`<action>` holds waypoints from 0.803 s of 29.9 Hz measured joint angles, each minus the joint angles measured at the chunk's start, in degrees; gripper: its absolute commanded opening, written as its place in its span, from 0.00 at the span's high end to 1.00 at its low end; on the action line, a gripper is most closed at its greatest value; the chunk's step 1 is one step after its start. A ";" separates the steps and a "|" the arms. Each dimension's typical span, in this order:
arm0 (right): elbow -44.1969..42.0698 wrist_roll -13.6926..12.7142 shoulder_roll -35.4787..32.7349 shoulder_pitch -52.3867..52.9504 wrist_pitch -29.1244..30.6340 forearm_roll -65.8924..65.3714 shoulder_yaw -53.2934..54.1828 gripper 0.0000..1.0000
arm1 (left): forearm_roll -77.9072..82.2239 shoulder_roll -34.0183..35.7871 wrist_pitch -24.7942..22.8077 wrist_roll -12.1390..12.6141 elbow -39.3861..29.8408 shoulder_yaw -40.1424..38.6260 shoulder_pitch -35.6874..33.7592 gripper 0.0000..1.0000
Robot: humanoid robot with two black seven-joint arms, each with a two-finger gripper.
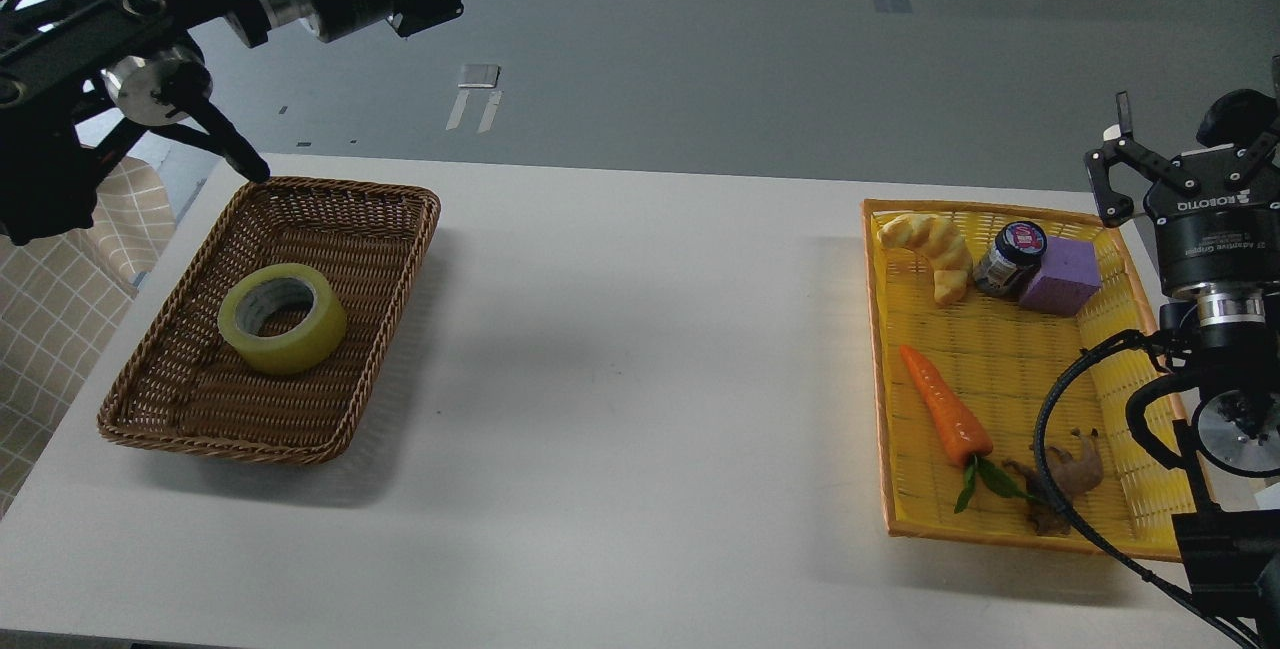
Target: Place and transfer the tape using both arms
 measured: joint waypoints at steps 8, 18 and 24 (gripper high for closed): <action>-2.75 -0.13 -2.37 5.91 0.00 -0.27 -5.68 0.00 | -5.33 -6.79 -0.04 -0.16 -0.35 -12.00 6.95 0.02; -8.07 -2.68 -4.10 14.12 0.00 -0.34 -13.03 0.00 | -6.20 -11.81 -0.03 0.03 -0.78 -26.50 18.69 0.02; -13.13 -4.18 -5.09 20.79 0.00 -0.59 -19.96 0.00 | -7.23 -14.83 -0.04 0.61 -0.74 -32.18 22.03 0.02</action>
